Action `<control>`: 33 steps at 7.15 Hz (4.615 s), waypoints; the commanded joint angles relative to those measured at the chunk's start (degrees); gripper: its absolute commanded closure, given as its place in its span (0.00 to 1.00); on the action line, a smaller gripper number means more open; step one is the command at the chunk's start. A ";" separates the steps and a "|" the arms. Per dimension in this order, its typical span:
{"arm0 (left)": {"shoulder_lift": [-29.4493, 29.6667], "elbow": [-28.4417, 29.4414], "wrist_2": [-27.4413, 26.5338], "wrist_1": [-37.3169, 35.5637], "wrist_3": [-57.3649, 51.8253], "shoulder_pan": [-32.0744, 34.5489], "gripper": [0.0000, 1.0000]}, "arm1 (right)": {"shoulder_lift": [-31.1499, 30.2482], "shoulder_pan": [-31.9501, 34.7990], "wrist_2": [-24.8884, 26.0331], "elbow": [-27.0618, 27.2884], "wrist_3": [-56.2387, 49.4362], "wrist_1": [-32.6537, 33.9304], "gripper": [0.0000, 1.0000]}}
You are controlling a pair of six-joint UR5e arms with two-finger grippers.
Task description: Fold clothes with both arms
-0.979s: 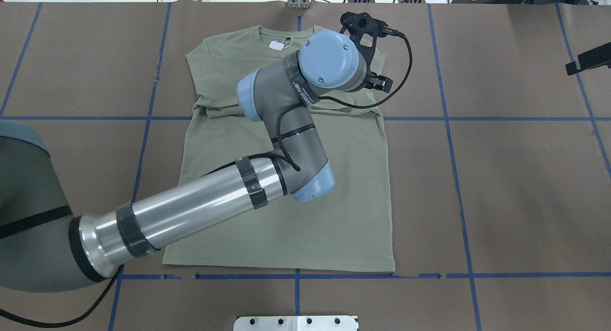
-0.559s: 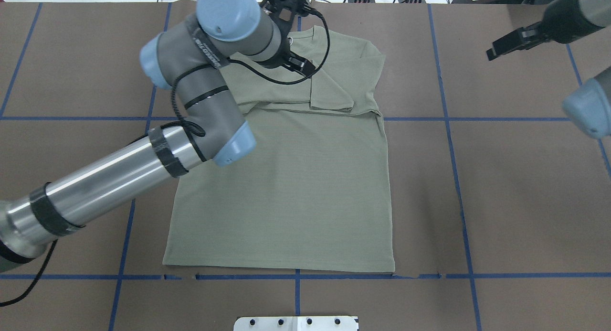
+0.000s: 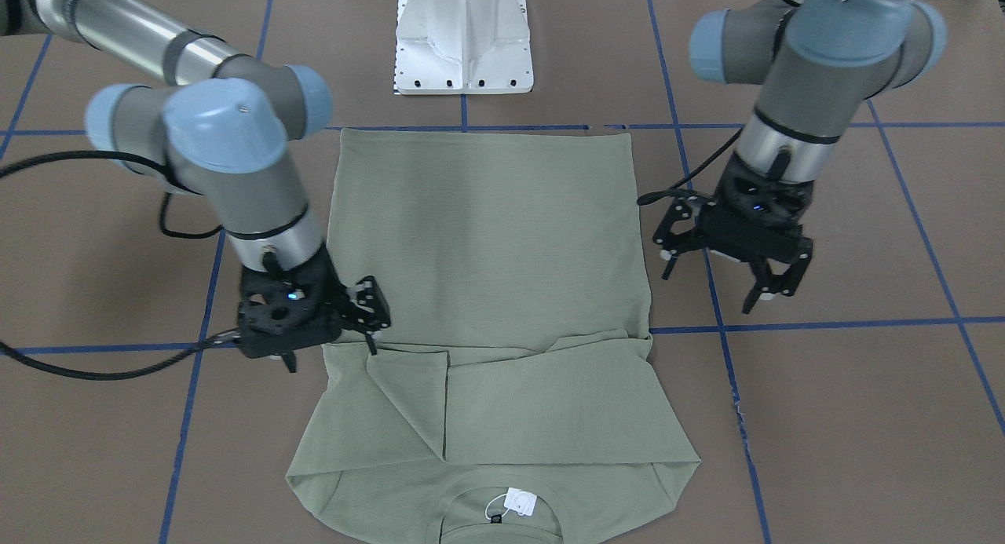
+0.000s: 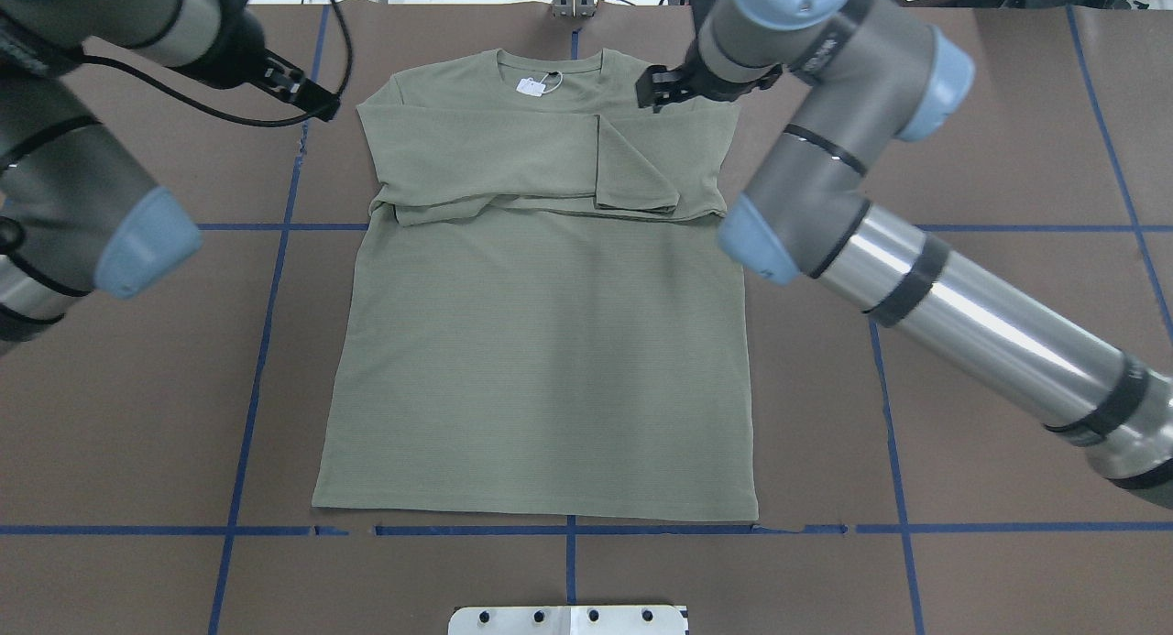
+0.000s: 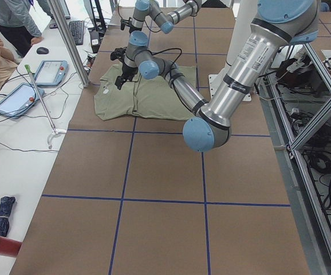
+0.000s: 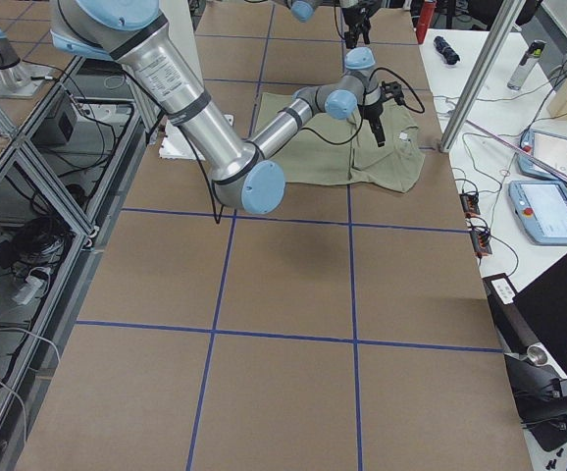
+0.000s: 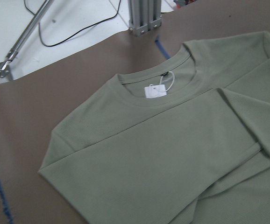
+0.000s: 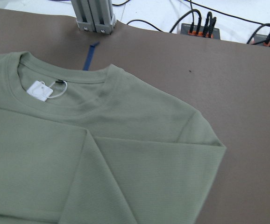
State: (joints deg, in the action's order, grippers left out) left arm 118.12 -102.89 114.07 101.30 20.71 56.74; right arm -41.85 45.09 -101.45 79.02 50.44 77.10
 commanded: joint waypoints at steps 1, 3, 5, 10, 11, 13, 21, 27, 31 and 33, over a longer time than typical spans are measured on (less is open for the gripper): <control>-5.88 -3.27 5.02 0.03 -6.47 4.87 0.00 | 11.05 -6.66 9.74 -14.02 0.64 0.06 0.02; -6.06 -3.46 5.02 0.12 -5.95 4.79 0.00 | 13.64 -10.63 17.47 -20.03 -7.32 1.29 0.06; -6.15 -3.72 5.02 0.12 -4.63 4.70 0.00 | 13.38 -11.87 20.22 -23.20 -10.35 1.38 0.15; -6.15 -3.72 5.02 0.04 -4.28 4.70 0.00 | 12.85 -13.54 21.82 -23.21 -9.92 3.23 0.42; -6.15 -3.72 5.02 0.12 -4.19 4.70 0.00 | 12.76 -13.54 21.82 -23.21 -9.83 3.23 0.48; -6.15 -3.63 5.02 0.12 -4.28 4.70 0.00 | 12.85 -13.89 21.82 -23.21 -9.74 3.23 0.48; -6.06 -3.98 5.02 0.12 -3.92 4.61 0.00 | 11.10 -8.03 21.47 -21.11 -14.81 3.41 1.00; -6.06 -4.51 5.02 0.12 -3.31 4.52 0.00 | 7.75 -5.02 25.51 -21.37 -18.18 2.70 1.00; -6.06 -4.77 5.02 0.12 -2.79 4.52 0.00 | 4.43 -4.40 23.07 -21.02 -16.18 -8.66 0.00; -6.06 -5.91 5.02 0.12 1.23 4.52 0.00 | 2.23 -0.81 7.21 -14.30 -13.53 -10.05 0.00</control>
State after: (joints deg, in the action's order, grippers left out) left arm 112.06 -108.02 119.09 101.43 19.14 61.26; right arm -37.92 42.41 -85.54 60.27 35.39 68.37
